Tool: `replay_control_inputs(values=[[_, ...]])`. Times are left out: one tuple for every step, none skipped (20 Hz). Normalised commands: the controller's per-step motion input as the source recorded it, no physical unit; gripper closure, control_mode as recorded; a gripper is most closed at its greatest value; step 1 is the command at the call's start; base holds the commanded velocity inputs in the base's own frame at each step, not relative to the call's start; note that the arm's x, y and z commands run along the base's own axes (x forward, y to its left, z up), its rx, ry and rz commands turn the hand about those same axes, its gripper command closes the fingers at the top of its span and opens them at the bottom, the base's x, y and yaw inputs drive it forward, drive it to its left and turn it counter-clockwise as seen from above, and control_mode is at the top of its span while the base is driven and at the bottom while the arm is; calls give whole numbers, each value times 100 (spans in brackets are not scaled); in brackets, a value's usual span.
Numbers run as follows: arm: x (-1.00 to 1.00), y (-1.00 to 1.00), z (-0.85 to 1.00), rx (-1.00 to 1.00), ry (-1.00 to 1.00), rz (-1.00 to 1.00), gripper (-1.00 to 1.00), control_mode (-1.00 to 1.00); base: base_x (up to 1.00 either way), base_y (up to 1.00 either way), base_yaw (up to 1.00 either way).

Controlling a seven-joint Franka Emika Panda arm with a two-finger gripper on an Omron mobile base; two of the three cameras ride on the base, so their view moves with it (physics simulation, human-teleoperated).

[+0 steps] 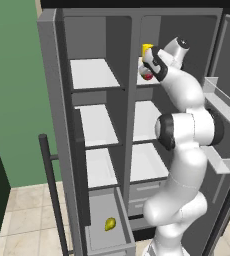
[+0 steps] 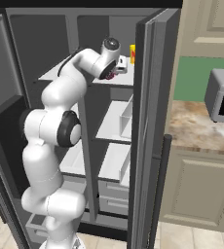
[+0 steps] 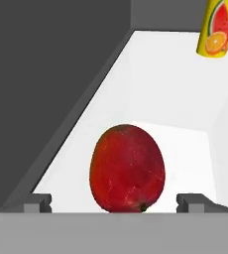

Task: Take the mango and pear from the fridge shelf and place them in the freezer drawer to begin freezing them.

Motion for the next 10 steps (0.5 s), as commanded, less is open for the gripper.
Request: replay_control_inputs(values=[[49,0,-18,0,5,0,-100,-100,0,0,0],[44,0,-2,0,3,0,-100,-100,0,0,0],[46,0,0,0,1,0,-100,-100,0,0,0],[37,0,0,0,0,0,-100,-100,0,0,0],[33,0,-6,0,3,0,-100,-100,0,0,0],[21,0,-10,0,3,0,-100,-100,0,0,0],[11,0,-14,0,3,0,-100,-100,0,0,0],[9,0,-16,0,3,0,-100,-100,0,0,0],[9,0,-16,0,3,0,-100,-100,0,0,0],[15,5,-19,-1,6,0,-100,-100,0,0,0]])
